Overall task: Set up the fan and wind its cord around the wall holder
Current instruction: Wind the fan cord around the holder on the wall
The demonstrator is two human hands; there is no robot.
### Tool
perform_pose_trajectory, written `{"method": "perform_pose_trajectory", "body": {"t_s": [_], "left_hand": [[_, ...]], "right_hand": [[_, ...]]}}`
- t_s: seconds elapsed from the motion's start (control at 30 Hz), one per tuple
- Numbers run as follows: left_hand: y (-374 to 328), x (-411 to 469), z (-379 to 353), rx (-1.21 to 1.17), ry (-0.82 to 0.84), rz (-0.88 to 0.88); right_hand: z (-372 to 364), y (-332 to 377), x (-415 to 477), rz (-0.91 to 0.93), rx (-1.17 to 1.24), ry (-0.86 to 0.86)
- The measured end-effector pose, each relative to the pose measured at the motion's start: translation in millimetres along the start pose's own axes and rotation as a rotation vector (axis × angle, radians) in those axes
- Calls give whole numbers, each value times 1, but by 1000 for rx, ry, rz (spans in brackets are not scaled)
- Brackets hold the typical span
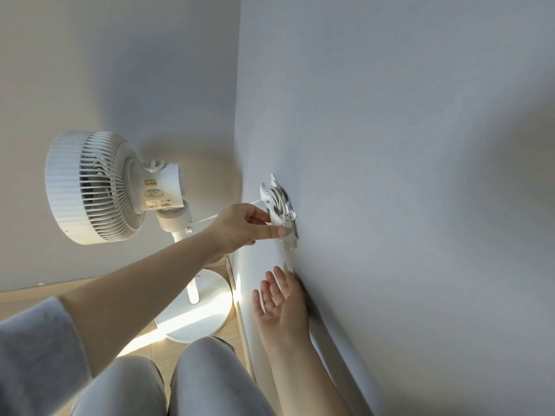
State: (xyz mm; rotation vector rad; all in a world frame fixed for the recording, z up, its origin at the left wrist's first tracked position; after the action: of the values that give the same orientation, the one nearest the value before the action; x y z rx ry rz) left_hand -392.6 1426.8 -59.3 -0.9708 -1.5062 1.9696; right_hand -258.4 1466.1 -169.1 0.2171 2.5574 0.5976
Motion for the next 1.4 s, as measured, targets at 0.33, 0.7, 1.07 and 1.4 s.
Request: {"method": "perform_pose_trajectory", "body": {"t_s": [0.33,0.7,1.07,1.4], "left_hand": [[-12,0,21,165,-26,-14],[23,-29,83,130,-204,19],[34,-35,101,109,-201,10],[34,-22,83,109,-178,7]], "right_hand": [[-6,0,-3,-2,83,13],[-50,20,-8,52,-34,198],[-84,37,2,160,-237,220],[-69,47,-8,309,37,-3]]}}
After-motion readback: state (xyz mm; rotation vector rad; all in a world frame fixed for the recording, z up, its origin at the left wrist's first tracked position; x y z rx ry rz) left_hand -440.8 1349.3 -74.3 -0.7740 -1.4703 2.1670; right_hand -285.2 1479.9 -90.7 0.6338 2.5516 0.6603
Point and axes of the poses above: each hand's wrist, its own x-axis towards the middle knuckle, its own z-axis out of the back of the hand, y = z × x, the point moved 10 cm from there along x, towards the middle knuckle, and after that the axes turned 14 degrees about y, right-handed, at the moved point
